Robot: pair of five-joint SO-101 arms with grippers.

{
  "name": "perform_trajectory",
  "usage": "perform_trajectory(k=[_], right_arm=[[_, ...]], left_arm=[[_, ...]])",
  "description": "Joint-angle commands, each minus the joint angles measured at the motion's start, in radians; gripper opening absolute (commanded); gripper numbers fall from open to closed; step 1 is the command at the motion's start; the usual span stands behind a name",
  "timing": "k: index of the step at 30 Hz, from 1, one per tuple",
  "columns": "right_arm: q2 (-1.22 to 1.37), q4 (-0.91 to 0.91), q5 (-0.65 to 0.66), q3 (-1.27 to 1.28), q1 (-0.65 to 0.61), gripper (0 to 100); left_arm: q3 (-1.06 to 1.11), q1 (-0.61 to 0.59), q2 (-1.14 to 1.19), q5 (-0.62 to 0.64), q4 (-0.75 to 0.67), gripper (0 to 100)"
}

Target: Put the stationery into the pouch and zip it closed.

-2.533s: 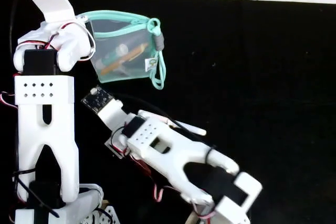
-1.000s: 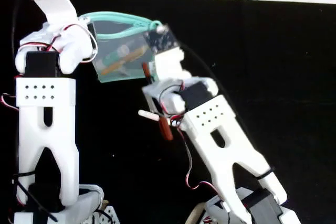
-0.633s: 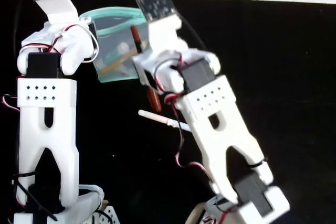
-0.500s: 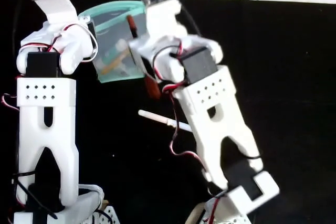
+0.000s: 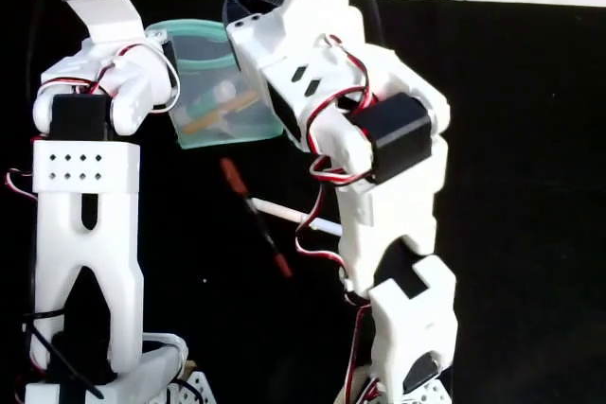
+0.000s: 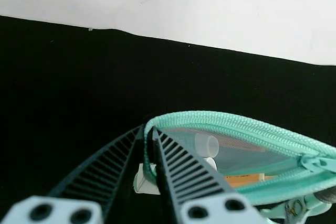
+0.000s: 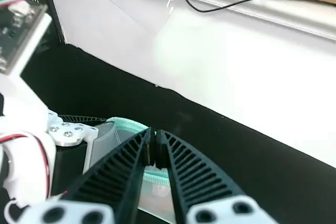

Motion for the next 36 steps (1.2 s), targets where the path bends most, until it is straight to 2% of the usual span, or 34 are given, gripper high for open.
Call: perform_trajectory(k=[1,6,13,16,19,26,36], right_arm=[[0.007,0.019,0.017,-0.035,0.004,0.6],[0.010,0.193,0.018,-0.033,0.004,0.6],[0.002,0.196,0.012,0.102,-0.001,0.7],[-0.016,0.197,-0.009,0.182,-0.008,5.6],[-0.074,0.197,-0.044,0.295,-0.035,12.3],[-0.245,0.196,-0.052,0.694,-0.133,11.5],[-0.387,0.191,-0.112,1.064,-0.143,11.5]], left_arm=[[0.021,0.025,0.015,0.006,-0.002,1],[0.018,0.004,0.015,0.006,-0.003,1],[0.018,-0.001,0.015,0.006,-0.003,1],[0.018,-0.001,0.010,0.006,-0.003,1],[0.018,-0.001,0.010,0.006,-0.003,1],[0.018,-0.001,0.012,0.006,-0.003,1],[0.018,-0.001,0.013,0.006,-0.003,1]])
